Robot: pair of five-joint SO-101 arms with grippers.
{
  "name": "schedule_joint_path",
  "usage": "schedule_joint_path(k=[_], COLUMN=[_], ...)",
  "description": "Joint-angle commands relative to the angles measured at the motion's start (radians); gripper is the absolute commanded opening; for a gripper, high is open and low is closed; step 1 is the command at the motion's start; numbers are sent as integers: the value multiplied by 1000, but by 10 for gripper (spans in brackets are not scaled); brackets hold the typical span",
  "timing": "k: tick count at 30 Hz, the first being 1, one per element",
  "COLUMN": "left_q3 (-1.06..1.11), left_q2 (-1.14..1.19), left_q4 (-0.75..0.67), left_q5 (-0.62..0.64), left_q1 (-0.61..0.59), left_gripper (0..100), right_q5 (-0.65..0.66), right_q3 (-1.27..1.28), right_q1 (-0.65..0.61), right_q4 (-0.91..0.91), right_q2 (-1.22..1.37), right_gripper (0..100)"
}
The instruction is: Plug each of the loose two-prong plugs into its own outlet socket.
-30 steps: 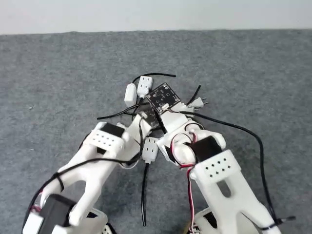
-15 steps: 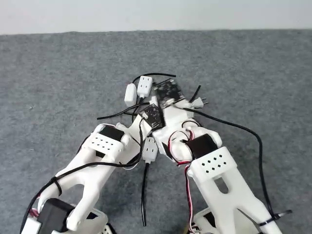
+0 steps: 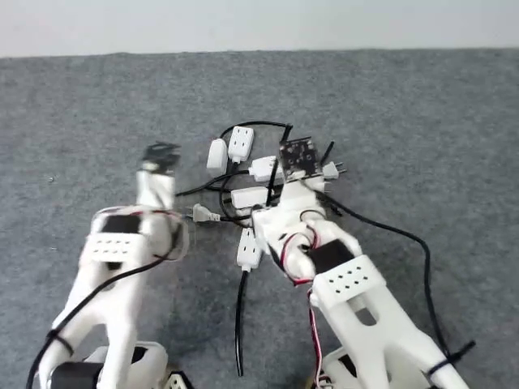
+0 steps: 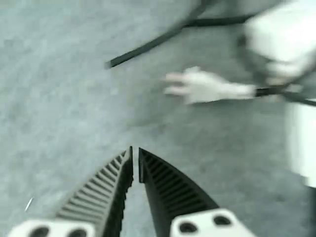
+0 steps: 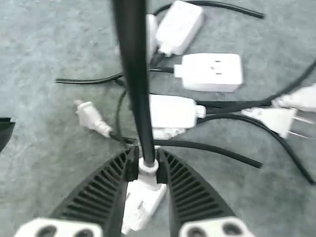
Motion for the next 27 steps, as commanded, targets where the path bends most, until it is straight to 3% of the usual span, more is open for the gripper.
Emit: schedule_joint_path(k=[1,4,27], left_q3=[24,35,36], left_q2=[-40,-41,-40], left_q4=[-11,29,12], left_q5=[-43,-94,-98], left_q1=[-58,-55,-55], left_gripper=[15,15,15], right_q5=[-12,-12,-12], right_q3=[-9,-9,-74], right_q1=[-19,-44,-5], right_q4=[-44,-44,-44], right_q2=[2,2,180], right_gripper=[9,9,9])
